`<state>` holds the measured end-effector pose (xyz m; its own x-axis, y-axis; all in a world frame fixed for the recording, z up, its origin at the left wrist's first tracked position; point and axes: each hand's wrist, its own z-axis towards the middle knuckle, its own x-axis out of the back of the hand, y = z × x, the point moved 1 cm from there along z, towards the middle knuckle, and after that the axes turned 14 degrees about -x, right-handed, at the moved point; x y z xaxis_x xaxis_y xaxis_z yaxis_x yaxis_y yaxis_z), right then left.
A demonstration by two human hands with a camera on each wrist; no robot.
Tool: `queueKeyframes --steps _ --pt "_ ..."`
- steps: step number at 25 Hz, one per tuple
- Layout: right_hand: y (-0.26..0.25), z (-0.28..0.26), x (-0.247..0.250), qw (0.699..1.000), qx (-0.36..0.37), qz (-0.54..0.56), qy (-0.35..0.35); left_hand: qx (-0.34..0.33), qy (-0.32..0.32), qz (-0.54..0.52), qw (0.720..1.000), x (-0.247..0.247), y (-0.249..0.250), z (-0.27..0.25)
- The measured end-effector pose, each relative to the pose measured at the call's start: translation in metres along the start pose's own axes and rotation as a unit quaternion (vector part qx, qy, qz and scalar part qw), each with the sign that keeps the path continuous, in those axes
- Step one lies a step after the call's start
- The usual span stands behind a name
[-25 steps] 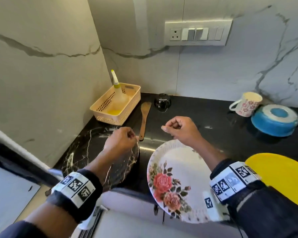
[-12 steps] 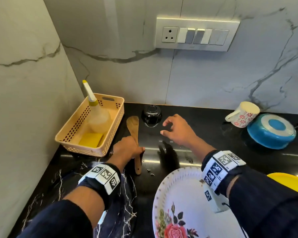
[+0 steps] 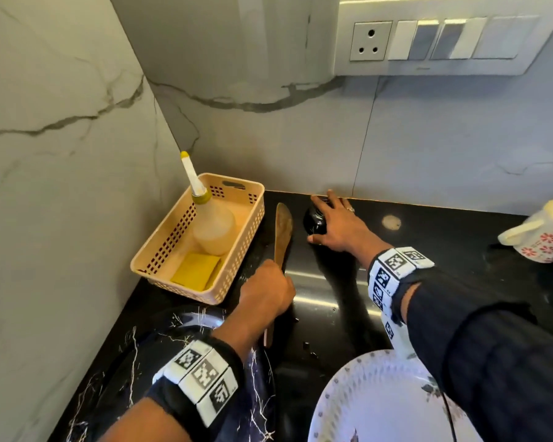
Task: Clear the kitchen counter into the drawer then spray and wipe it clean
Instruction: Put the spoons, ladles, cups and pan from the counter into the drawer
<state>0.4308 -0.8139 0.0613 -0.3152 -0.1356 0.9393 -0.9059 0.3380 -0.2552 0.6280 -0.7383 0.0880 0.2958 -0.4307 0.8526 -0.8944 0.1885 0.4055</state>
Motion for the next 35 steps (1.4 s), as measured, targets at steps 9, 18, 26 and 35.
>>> queueKeyframes --steps 9,18,26,35 --pt "0.021 -0.072 0.031 0.98 0.025 0.189 0.065 -0.113 0.091 -0.311 0.939 0.011 0.019 -0.069" --pt "0.147 -0.331 0.059 0.949 -0.003 0.3 0.1 -0.189 -0.044 -0.458 0.868 -0.061 0.075 -0.186" --pt "0.211 -0.655 -0.025 0.856 -0.279 0.306 0.309 -0.335 -0.304 -0.447 0.772 -0.164 0.14 -0.312" --pt "0.254 -0.857 -0.095 0.804 -0.453 0.262 0.283 -0.428 -0.477 -0.267 0.72 -0.286 0.2 -0.456"
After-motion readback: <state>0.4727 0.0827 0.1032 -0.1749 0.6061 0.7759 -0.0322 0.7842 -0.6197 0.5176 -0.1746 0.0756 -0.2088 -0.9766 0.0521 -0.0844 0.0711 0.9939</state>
